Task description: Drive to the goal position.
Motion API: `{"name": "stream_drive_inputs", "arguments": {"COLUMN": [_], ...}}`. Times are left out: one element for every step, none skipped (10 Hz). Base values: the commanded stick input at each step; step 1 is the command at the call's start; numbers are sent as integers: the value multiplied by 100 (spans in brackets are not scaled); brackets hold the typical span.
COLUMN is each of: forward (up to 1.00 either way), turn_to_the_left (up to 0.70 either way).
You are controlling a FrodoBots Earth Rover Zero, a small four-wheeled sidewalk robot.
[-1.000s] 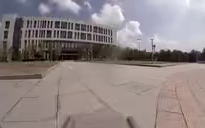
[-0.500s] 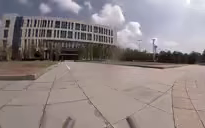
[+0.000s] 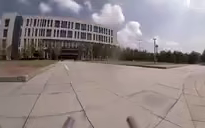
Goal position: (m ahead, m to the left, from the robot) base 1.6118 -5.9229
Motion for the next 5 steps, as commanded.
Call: {"name": "stream_drive_inputs", "arguments": {"forward": [70, 70, 70, 70, 70], "turn_to_the_left": [5, 5, 5, 5, 5]}}
